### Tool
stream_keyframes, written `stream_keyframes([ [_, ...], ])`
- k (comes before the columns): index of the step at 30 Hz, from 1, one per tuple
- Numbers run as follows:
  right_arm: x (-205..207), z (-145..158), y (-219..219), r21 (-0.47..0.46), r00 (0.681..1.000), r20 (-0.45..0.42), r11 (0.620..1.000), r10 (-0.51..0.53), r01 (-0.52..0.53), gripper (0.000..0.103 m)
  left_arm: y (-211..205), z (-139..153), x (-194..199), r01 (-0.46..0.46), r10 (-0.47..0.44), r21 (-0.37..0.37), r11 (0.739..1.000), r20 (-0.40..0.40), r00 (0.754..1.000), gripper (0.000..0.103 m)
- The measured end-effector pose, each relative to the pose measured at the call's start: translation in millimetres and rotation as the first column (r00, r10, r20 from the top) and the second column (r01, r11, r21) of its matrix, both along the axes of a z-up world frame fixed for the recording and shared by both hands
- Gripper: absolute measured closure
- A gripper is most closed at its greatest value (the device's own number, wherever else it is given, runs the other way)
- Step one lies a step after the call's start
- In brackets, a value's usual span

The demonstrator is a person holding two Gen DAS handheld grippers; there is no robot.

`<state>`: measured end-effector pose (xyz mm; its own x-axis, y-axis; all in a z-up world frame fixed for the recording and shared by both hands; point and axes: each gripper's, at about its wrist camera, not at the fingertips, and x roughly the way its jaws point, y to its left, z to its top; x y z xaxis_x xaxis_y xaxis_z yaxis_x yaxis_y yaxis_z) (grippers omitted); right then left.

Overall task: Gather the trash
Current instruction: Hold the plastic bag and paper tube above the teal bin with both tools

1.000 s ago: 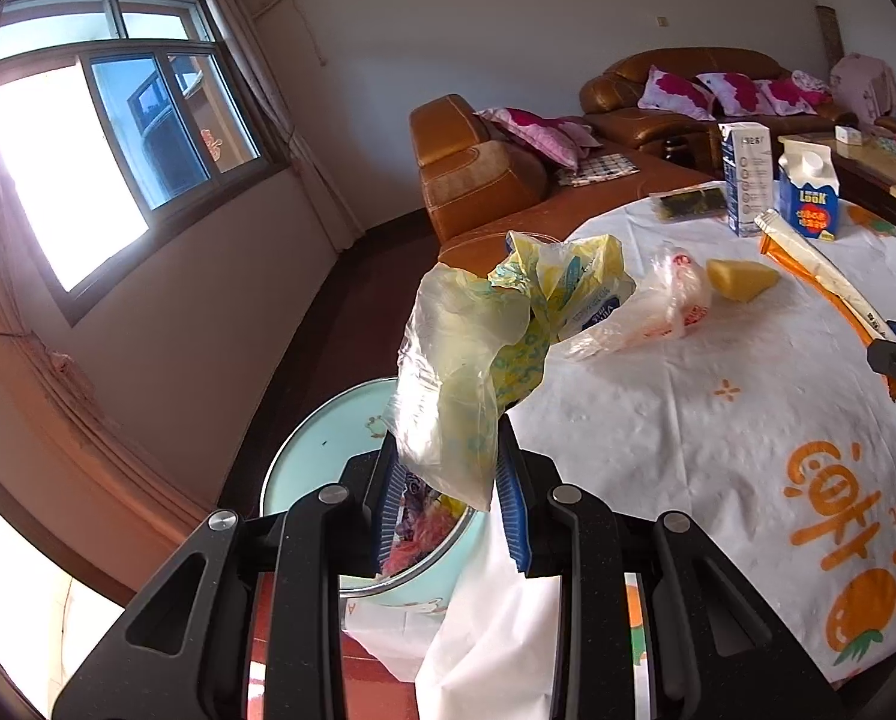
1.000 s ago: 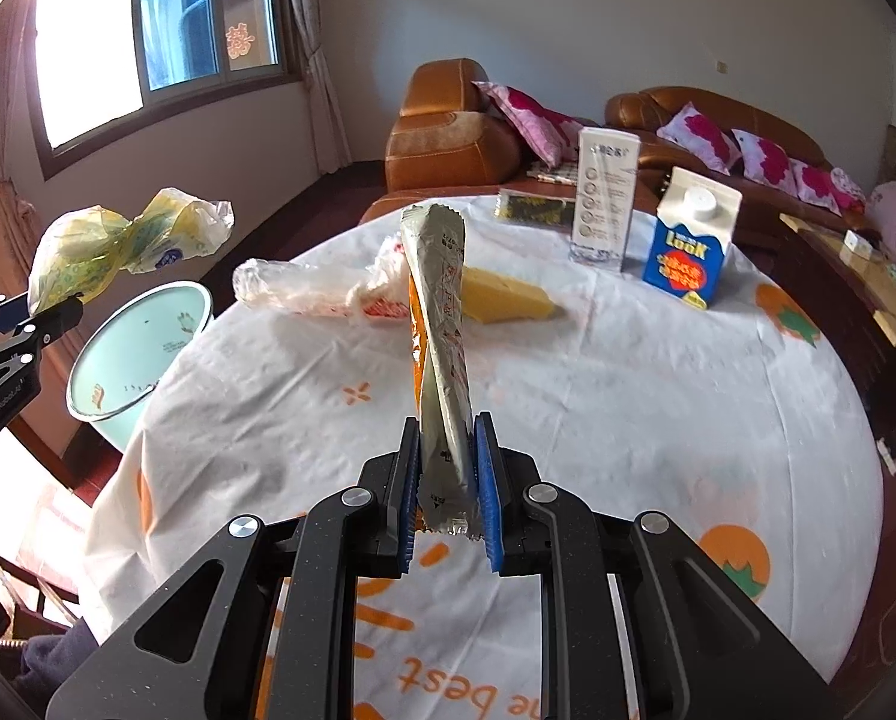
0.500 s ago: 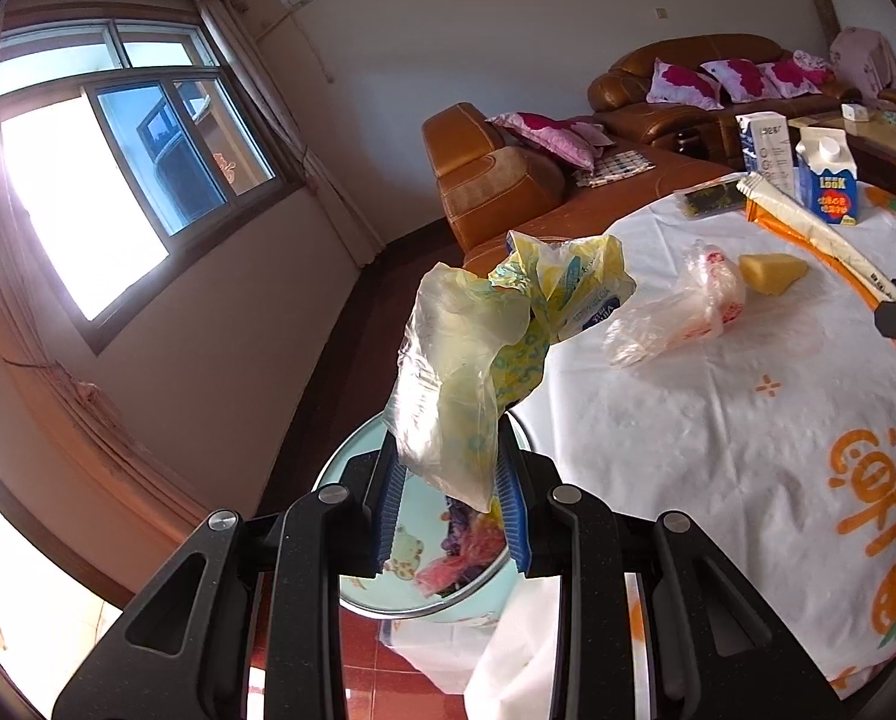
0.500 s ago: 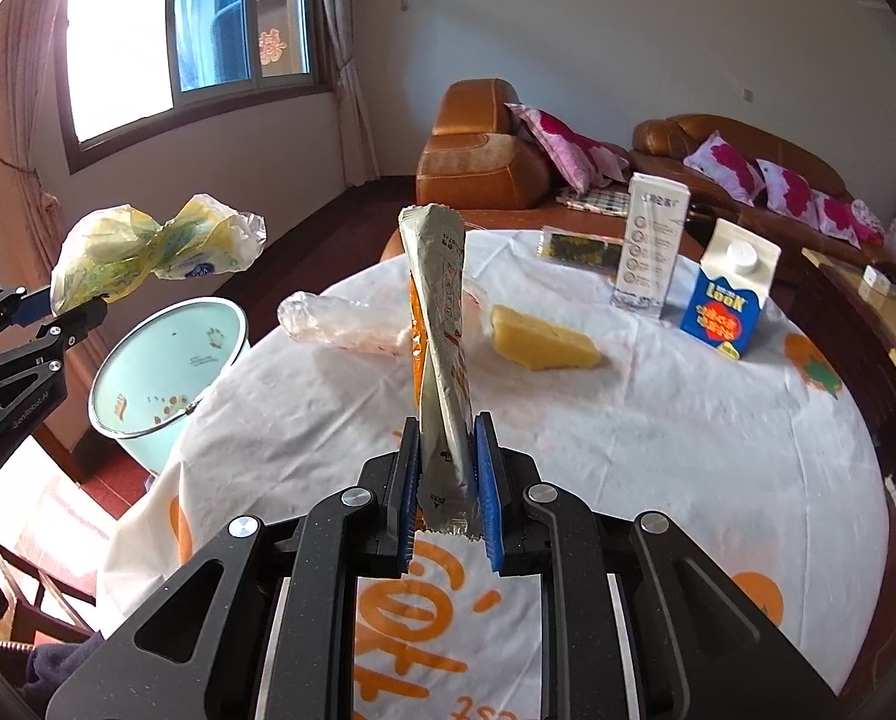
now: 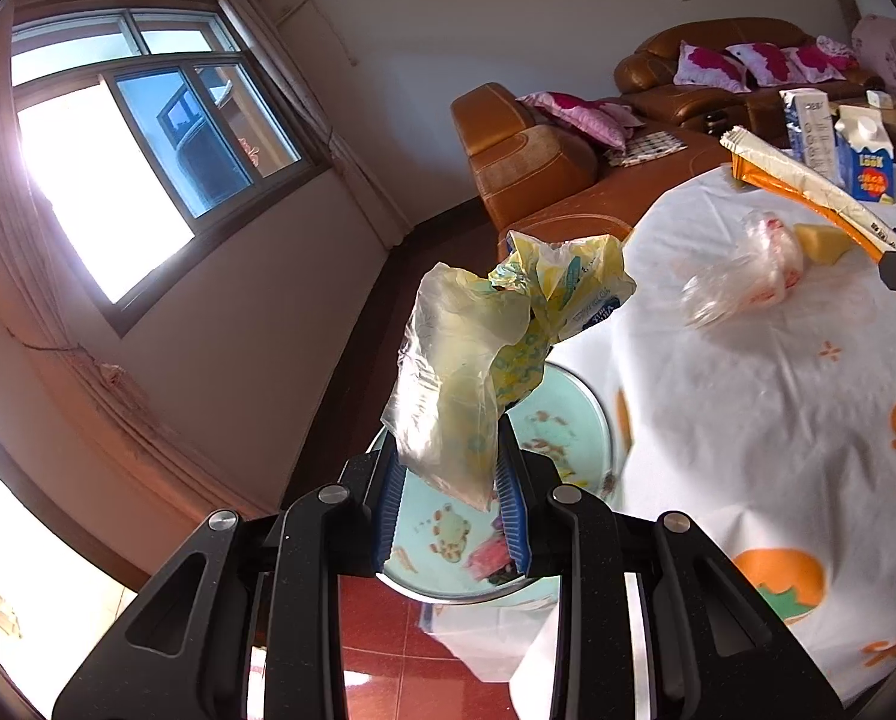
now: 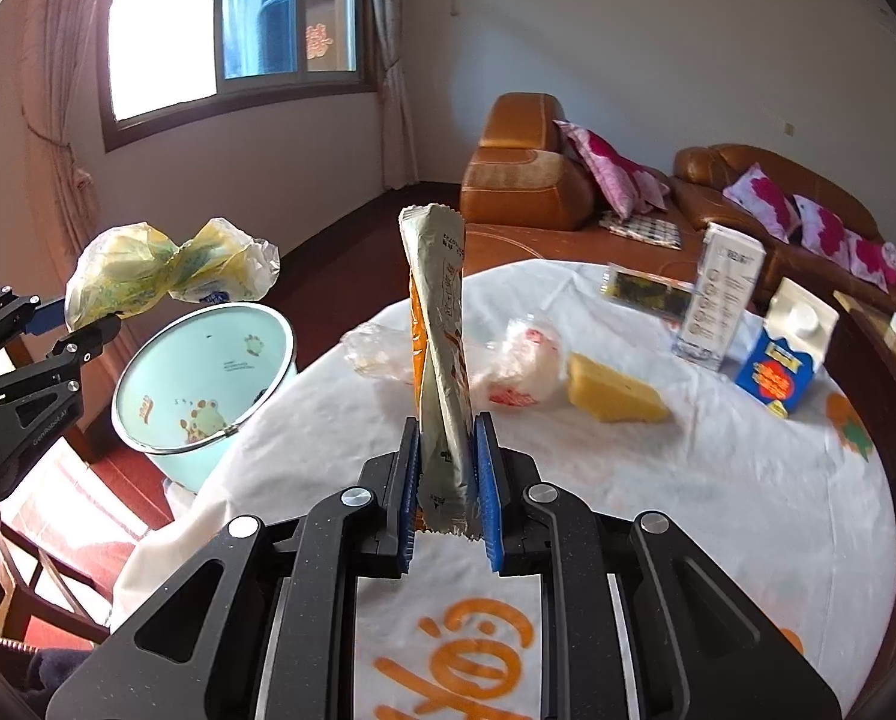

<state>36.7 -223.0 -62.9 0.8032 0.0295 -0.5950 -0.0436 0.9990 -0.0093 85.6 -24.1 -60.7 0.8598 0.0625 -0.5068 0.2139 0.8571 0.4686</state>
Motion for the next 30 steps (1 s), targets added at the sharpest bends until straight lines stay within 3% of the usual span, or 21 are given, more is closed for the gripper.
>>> stream_keyframes([
  [30, 49.1, -7.1, 75.3, -0.081, 0.986, -0.043, 0.983, 0.162, -0.165, 0.085, 64.6, -30.1, 33.2, -0.129, 0.13, 0.018, 0.992, -0.056, 0.99, 0.074],
])
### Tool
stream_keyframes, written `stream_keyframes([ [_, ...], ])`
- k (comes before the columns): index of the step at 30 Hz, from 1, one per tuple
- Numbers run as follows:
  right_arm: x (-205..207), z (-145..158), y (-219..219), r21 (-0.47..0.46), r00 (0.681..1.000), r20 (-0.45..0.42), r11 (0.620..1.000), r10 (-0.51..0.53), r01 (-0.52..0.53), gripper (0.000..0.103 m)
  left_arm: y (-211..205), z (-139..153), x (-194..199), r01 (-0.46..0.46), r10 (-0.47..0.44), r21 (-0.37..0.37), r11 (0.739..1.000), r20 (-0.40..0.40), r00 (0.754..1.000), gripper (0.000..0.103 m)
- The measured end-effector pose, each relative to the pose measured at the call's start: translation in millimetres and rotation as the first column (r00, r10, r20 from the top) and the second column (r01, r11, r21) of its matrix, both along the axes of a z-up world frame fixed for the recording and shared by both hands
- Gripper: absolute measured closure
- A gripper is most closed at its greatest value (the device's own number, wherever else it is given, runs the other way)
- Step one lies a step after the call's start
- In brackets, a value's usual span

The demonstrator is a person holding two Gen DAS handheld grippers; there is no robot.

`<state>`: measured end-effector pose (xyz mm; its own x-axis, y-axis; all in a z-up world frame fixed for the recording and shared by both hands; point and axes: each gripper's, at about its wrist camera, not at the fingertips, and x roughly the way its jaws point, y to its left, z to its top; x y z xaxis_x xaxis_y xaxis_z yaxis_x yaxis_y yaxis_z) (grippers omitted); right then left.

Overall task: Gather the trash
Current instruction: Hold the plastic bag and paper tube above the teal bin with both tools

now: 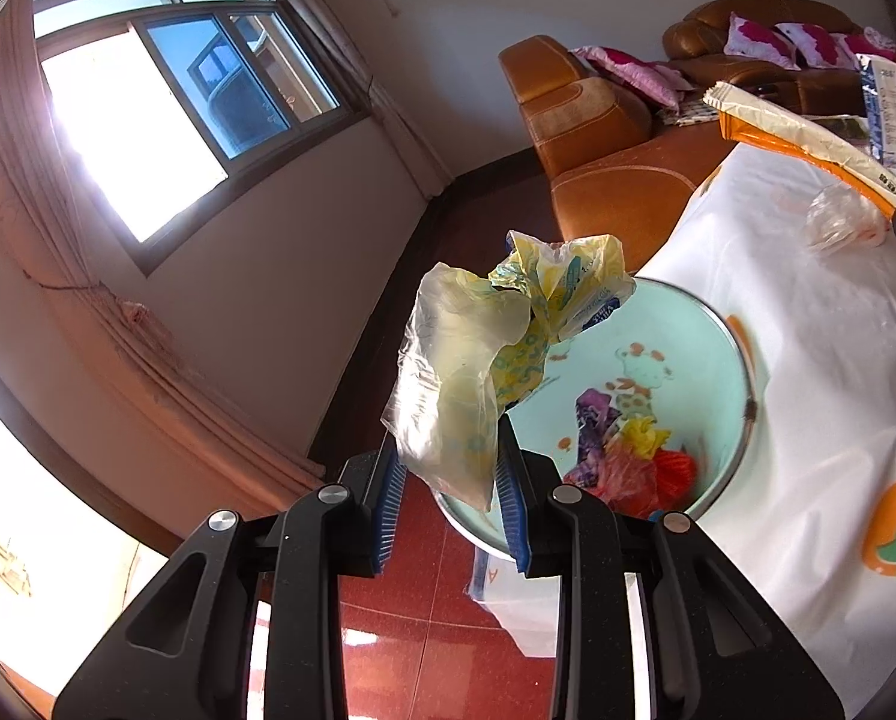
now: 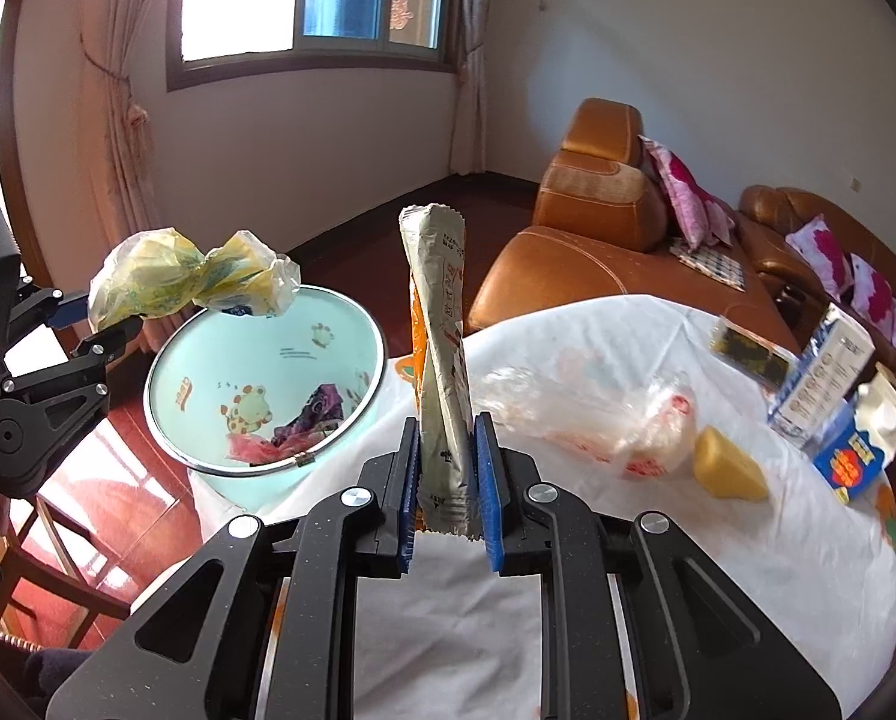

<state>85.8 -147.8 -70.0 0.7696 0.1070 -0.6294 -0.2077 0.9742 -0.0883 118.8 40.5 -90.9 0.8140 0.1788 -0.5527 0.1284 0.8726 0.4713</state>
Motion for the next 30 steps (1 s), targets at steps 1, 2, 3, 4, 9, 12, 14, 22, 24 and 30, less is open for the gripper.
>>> stream_keyframes([
  [1, 2.3, -1.0, 3.4, -0.004, 1.0, -0.003, 1.0, 0.008, -0.008, 0.085, 1.4, -1.2, 1.2, -0.003, 0.003, -0.001, 1.0, -0.004, 1.0, 0.074],
  [2, 3.6, -2.2, 5.5, -0.006, 1.0, -0.005, 1.0, 0.013, -0.013, 0.085, 2.8, -2.4, 2.5, -0.007, 0.007, 0.0, 1.0, -0.006, 1.0, 0.074],
  [3, 5.2, -3.5, 7.8, -0.01, 1.0, -0.006, 1.0, 0.018, -0.018, 0.085, 4.0, -3.4, 3.4, -0.011, 0.011, 0.001, 1.0, -0.008, 1.0, 0.074],
  [4, 6.7, -4.3, 9.7, -0.012, 1.0, -0.008, 1.0, 0.022, -0.022, 0.085, 6.1, -4.1, 5.2, -0.014, 0.014, 0.0, 1.0, -0.01, 1.0, 0.074],
  [9, 13.6, -8.7, 17.6, -0.025, 0.999, -0.014, 0.999, 0.04, -0.04, 0.085, 16.1, -7.8, 12.4, -0.042, 0.042, 0.002, 0.999, -0.02, 0.999, 0.074],
  [12, 17.8, -10.8, 22.3, -0.033, 0.998, -0.018, 0.998, 0.053, -0.054, 0.085, 20.6, -9.3, 15.3, -0.058, 0.058, 0.006, 0.998, -0.023, 0.998, 0.074],
  [14, 21.5, -13.2, 26.3, -0.039, 0.998, -0.024, 0.997, 0.064, -0.065, 0.085, 22.2, -10.7, 16.4, -0.068, 0.068, 0.009, 0.998, -0.025, 0.997, 0.074],
  [22, 32.8, -21.1, 39.5, -0.06, 0.994, -0.037, 0.993, 0.1, -0.102, 0.085, 24.4, -12.8, 20.2, -0.074, 0.075, 0.019, 0.997, -0.025, 0.997, 0.074],
  [24, 35.5, -23.1, 43.3, -0.069, 0.993, -0.039, 0.991, 0.11, -0.113, 0.085, 25.2, -13.8, 21.3, -0.078, 0.079, 0.024, 0.997, -0.023, 0.997, 0.074],
  [30, 41.6, -25.0, 50.8, -0.081, 0.991, -0.04, 0.988, 0.126, -0.129, 0.085, 27.3, -17.7, 24.4, -0.091, 0.092, 0.043, 0.995, -0.025, 0.995, 0.074],
])
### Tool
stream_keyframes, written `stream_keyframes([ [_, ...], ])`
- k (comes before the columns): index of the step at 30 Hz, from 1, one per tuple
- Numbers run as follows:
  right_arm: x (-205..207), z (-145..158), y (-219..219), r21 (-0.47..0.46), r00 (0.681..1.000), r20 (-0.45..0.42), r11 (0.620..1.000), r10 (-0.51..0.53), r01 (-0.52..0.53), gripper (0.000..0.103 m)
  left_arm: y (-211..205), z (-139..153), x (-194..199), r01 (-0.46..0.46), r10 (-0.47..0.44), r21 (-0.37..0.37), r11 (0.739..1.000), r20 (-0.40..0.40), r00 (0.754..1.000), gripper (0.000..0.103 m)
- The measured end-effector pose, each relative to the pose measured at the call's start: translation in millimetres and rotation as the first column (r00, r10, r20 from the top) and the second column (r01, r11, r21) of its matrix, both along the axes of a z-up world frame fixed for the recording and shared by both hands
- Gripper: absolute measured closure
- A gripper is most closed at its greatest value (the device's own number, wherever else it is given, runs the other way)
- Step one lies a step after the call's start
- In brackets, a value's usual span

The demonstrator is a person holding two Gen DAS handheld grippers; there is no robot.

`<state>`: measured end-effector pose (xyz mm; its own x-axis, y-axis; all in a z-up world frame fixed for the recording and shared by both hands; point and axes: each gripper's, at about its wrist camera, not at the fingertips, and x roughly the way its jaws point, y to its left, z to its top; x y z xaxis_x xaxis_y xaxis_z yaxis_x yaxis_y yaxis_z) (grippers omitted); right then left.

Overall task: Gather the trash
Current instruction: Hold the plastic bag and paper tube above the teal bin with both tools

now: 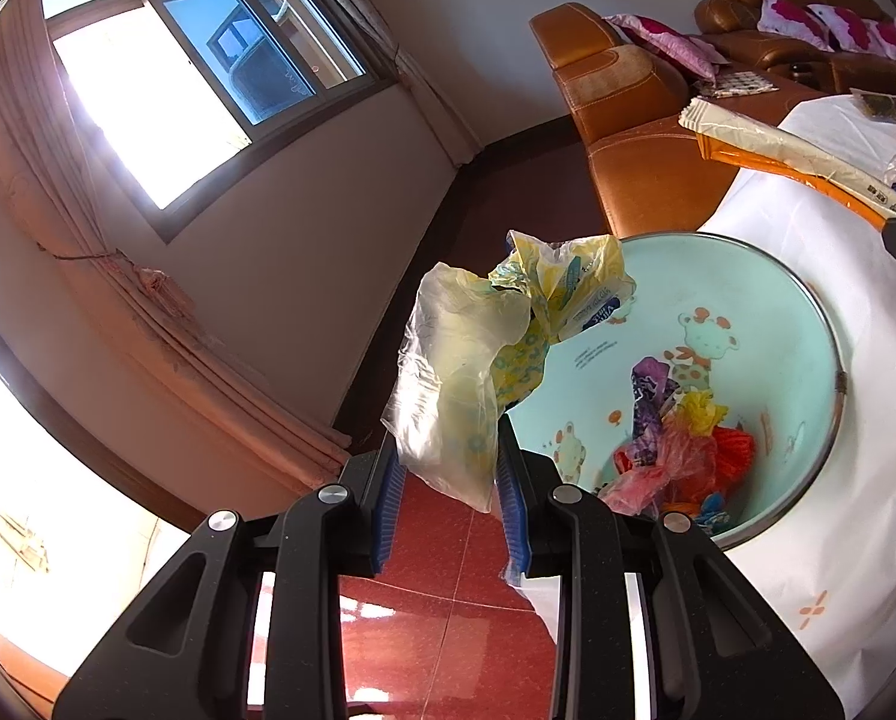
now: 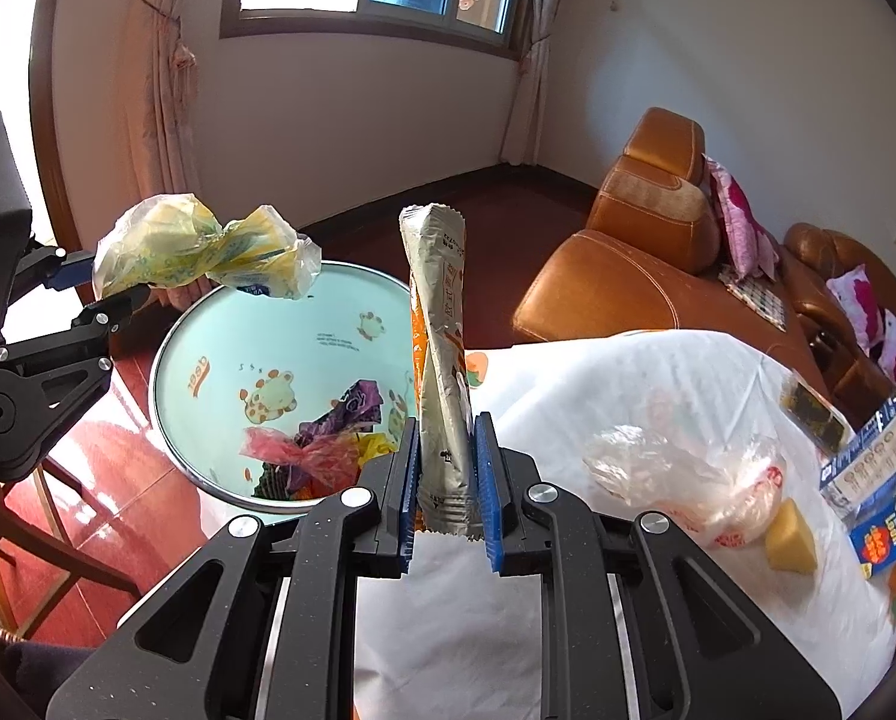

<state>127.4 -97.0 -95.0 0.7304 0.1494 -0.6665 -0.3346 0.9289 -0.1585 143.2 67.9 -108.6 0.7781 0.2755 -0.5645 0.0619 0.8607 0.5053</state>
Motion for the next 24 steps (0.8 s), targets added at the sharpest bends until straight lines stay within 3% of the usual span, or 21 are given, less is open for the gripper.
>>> stream_keyframes([
  [24, 10.8, -6.6, 22.1, -0.041, 0.999, -0.016, 0.998, 0.04, -0.041, 0.085, 4.5, -4.2, 6.2, -0.001, 0.001, 0.012, 1.0, -0.007, 1.0, 0.074],
])
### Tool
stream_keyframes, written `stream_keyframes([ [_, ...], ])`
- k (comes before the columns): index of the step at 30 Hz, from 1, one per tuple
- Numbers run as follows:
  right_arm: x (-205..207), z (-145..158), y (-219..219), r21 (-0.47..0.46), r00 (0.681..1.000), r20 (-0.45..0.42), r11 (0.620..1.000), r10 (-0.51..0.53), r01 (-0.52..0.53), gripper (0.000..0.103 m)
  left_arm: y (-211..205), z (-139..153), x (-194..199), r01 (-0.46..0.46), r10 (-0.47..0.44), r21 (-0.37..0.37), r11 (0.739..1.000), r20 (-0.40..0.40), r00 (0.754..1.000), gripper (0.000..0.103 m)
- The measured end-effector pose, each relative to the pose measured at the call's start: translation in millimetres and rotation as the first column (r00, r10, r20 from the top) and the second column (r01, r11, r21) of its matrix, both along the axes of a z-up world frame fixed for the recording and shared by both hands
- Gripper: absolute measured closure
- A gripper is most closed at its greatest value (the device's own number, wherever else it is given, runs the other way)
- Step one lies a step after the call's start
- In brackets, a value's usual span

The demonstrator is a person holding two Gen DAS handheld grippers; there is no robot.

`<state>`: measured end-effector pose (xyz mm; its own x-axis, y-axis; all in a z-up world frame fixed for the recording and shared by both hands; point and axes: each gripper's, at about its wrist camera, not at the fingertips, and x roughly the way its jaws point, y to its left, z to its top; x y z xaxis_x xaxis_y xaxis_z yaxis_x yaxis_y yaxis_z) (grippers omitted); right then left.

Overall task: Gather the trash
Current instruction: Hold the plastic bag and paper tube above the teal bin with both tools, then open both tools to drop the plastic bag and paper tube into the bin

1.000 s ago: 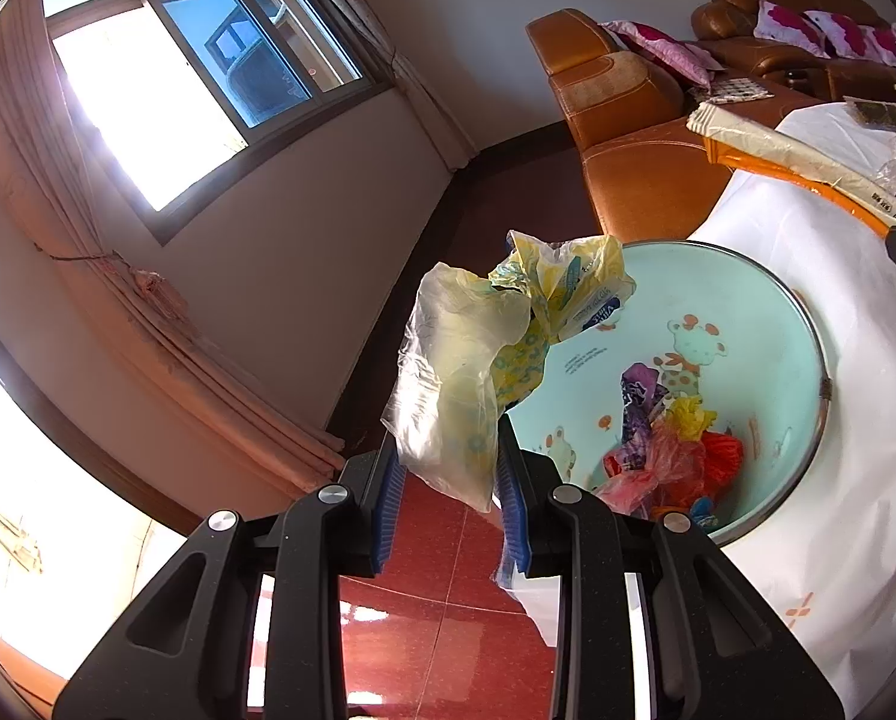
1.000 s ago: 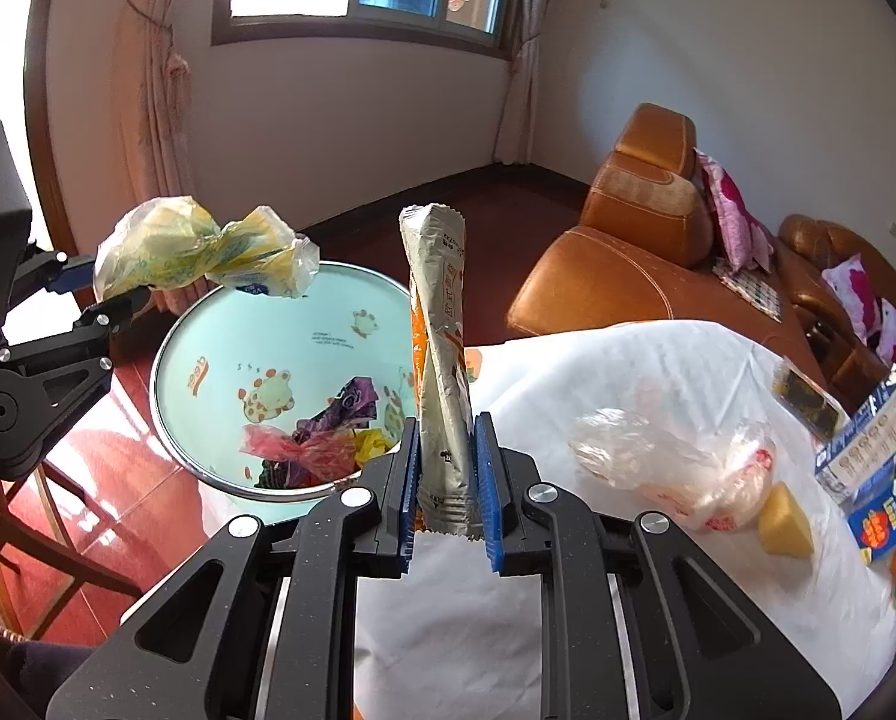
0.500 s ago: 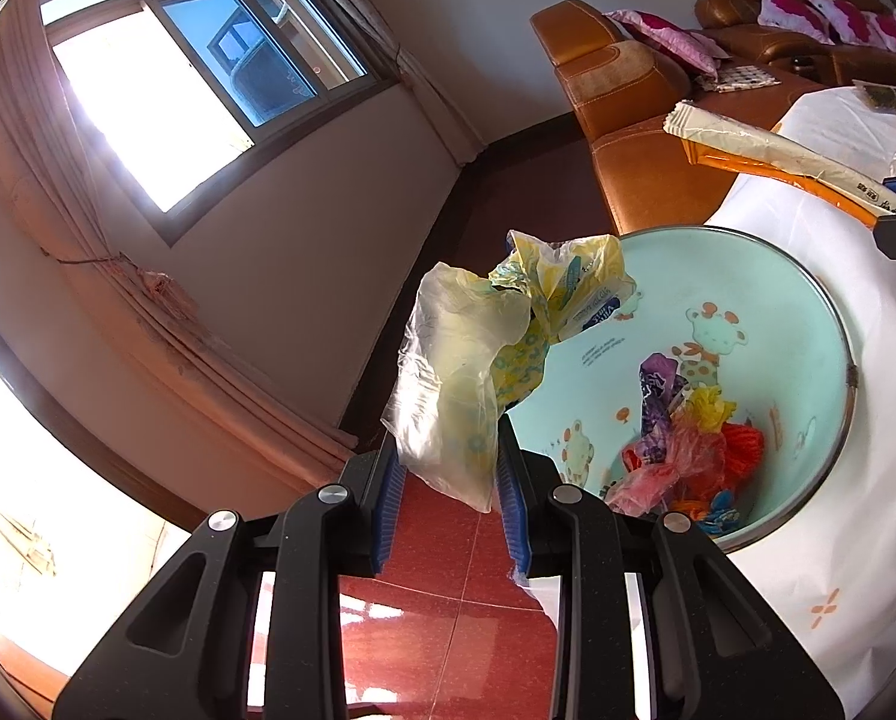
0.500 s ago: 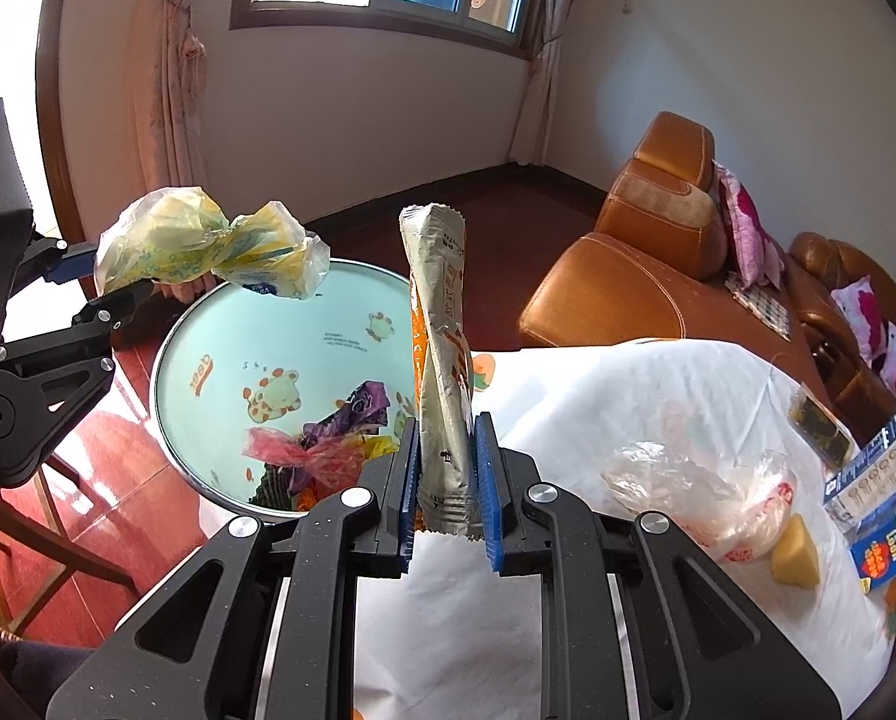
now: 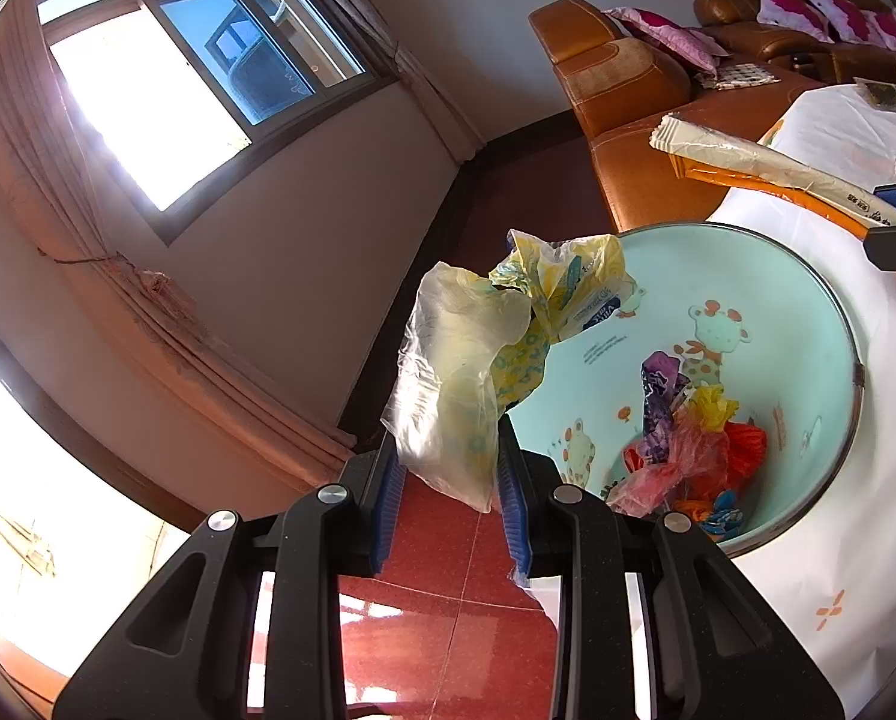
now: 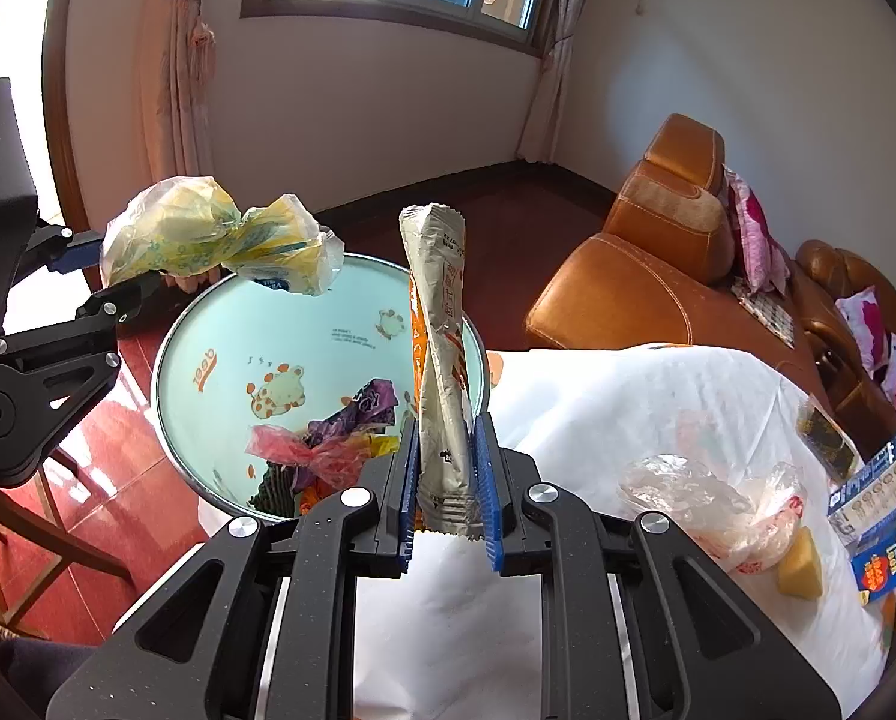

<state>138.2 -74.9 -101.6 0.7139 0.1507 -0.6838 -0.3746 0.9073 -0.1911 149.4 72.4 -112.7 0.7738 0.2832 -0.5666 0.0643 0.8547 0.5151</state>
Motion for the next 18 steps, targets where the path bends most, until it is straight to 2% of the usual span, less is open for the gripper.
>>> stream_keyframes([
  [16, -0.5, -2.5, 7.3, -0.009, 1.0, -0.001, 1.0, 0.015, -0.015, 0.084, -1.2, -0.1, 0.2, 0.003, -0.003, -0.004, 1.0, -0.001, 1.0, 0.074],
  [18, 0.2, -2.3, 8.2, -0.009, 1.0, -0.001, 1.0, 0.017, -0.017, 0.084, -3.0, -0.6, -0.3, 0.011, -0.011, -0.009, 1.0, -0.002, 1.0, 0.07],
])
